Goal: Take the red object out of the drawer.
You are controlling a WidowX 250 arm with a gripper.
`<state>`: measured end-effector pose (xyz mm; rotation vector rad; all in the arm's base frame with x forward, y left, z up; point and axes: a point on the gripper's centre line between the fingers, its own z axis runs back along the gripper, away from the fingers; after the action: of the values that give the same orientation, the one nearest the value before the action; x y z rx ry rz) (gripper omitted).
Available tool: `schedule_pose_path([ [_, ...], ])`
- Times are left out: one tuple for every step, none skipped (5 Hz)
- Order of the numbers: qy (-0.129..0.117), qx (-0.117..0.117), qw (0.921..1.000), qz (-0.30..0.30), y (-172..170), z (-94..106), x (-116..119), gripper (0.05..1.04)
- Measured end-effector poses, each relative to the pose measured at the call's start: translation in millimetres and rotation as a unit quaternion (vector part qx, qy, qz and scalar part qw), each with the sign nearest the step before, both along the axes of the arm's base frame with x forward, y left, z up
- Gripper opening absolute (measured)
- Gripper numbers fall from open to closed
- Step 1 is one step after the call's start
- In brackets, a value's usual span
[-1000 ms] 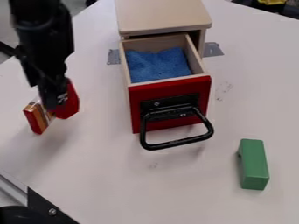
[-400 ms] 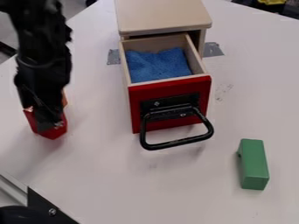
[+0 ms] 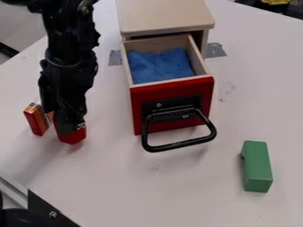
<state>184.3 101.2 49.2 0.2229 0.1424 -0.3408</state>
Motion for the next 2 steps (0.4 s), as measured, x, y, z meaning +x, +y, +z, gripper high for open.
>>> schedule_pose_path([
  [0.006,-0.014,0.9999,-0.001,-6.2,4.8,3.6,0.704],
  [0.020,-0.015,0.9997,0.001,-6.4,-1.8,3.9,0.704],
])
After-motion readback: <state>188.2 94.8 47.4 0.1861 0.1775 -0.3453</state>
